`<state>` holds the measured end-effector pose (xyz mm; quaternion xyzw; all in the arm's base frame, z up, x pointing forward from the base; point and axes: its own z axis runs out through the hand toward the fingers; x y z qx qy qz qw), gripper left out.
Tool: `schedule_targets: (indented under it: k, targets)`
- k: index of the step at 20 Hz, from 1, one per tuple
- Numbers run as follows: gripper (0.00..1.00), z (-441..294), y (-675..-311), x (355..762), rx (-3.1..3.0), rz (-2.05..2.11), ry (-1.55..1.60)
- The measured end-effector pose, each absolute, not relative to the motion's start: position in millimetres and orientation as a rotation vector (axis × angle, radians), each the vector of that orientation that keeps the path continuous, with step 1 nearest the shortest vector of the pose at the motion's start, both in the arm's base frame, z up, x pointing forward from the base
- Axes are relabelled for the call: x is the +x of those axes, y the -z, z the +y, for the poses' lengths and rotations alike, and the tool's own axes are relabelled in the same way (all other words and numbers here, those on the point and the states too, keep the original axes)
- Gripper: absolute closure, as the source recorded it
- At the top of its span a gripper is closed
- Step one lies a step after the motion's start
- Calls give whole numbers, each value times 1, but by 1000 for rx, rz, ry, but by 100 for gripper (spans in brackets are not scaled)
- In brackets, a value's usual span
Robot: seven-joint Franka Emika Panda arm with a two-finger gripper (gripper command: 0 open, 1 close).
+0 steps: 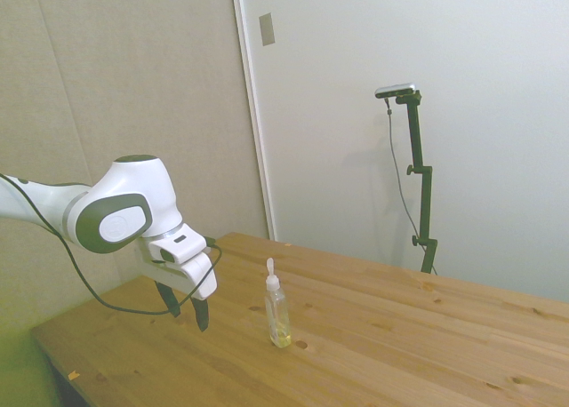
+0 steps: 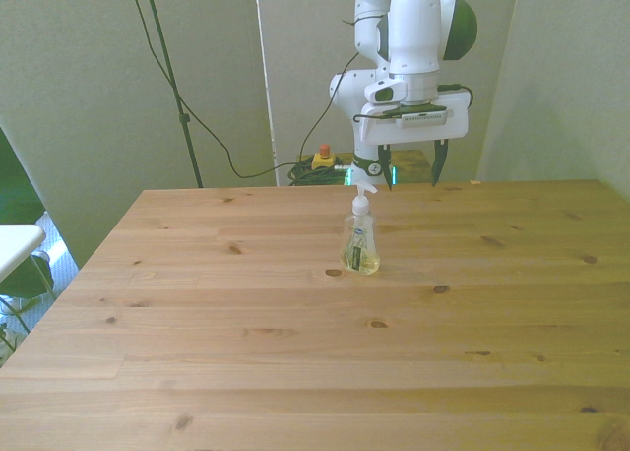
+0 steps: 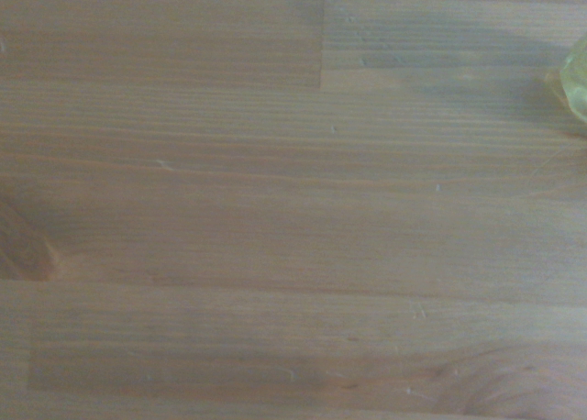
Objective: Knock down the sanitizer
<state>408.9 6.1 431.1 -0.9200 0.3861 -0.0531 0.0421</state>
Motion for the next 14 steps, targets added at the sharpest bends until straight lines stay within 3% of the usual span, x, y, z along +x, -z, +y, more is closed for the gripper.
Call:
schedule_targets:
  k: [4, 5, 14]
  targets:
    - [0, 6, -428, 410, -2816, 1238, 164]
    - [100, 5, -427, 411, -2809, 1260, 162]
    - [100, -29, -433, 436, -2744, 1465, 191]
